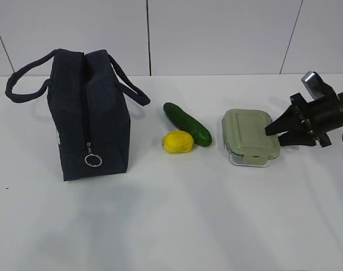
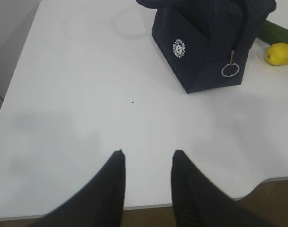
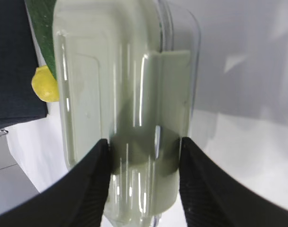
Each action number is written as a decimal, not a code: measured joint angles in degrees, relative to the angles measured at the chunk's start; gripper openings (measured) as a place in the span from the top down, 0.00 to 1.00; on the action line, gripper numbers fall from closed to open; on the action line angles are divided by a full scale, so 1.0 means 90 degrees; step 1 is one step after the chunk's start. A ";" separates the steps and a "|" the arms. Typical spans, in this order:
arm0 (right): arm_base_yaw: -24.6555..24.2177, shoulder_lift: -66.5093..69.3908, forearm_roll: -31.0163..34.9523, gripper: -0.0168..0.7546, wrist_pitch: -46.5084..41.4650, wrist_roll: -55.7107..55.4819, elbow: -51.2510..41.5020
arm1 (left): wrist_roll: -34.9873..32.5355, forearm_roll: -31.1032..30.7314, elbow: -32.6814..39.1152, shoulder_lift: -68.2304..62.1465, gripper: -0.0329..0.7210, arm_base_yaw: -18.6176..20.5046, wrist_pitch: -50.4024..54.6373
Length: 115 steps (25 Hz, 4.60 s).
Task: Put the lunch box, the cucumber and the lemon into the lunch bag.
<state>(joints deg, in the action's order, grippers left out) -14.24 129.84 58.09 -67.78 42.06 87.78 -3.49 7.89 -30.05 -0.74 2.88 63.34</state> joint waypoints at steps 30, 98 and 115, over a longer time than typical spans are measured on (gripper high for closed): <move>0.0000 0.0223 0.0505 0.34 -0.0027 0.1127 0.0079 | 0.0027 0.0000 0.0000 0.0000 0.64 0.0000 0.0000; 0.0359 0.0559 0.0910 0.45 -0.0015 0.1204 0.0291 | 0.0183 0.0000 0.0000 0.0000 0.64 0.0000 0.0000; 0.0369 0.0559 0.0910 0.45 -0.0015 0.1204 0.0291 | 0.0193 0.0000 0.0000 0.0000 0.64 0.0000 0.0000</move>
<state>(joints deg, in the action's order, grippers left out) -10.92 134.87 66.28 -67.92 52.89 90.40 -1.75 7.89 -30.05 -0.74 2.88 63.34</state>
